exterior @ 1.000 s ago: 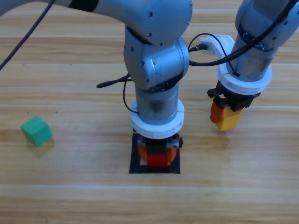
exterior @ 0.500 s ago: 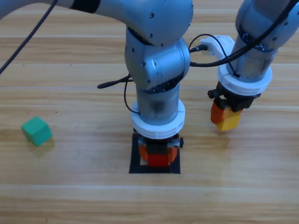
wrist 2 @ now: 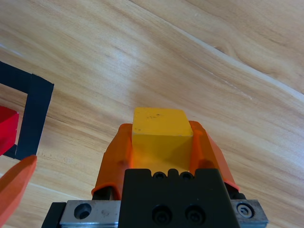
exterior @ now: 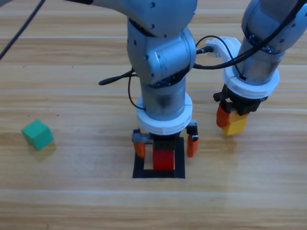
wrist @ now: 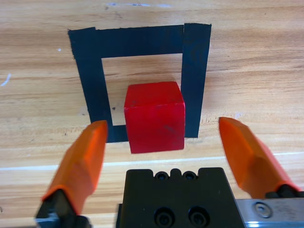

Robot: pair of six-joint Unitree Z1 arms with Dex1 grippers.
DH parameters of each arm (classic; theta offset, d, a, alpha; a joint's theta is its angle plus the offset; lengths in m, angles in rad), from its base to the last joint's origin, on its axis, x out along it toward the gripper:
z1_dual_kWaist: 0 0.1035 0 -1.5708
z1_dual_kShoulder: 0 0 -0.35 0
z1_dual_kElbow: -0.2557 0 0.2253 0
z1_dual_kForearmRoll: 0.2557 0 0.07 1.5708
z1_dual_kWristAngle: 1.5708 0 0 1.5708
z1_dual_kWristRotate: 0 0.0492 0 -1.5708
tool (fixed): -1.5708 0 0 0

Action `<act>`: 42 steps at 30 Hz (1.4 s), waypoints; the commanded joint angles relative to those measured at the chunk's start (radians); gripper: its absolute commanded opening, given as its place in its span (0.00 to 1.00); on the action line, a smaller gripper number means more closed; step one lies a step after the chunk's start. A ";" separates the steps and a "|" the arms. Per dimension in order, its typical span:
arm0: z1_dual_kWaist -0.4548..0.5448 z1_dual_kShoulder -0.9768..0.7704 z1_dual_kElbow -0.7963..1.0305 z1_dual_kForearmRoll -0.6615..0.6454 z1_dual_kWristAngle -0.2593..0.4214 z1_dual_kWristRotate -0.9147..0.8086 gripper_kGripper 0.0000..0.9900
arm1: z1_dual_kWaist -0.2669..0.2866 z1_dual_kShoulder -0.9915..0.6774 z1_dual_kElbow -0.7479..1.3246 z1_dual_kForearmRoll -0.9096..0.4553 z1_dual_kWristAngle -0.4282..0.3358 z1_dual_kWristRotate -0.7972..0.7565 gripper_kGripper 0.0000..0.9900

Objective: Stack the blocks in the rectangular block: red at the bottom, yellow in the middle, green on top

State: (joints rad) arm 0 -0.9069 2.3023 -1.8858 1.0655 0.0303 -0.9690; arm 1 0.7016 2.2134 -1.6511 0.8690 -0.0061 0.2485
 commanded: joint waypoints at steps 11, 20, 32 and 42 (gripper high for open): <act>0.103 -0.503 0.100 0.240 0.091 0.095 1.00 | 0.084 -0.113 0.004 0.007 0.063 0.199 0.20; 0.341 -0.465 0.260 0.212 0.091 0.072 1.00 | 0.199 -0.063 -0.073 0.071 0.047 0.367 0.20; 0.399 -0.307 0.283 0.182 0.059 -0.214 1.00 | 0.274 0.167 -0.426 0.317 -0.008 0.430 0.20; 0.556 -0.311 0.404 0.059 -0.046 -0.214 0.99 | 0.286 0.210 -0.484 0.334 -0.009 0.433 0.20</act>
State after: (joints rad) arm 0 -0.4496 1.9600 -1.5443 1.1694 0.0240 -1.2035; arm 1 0.9512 2.3678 -2.1203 1.1907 -0.0089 0.6752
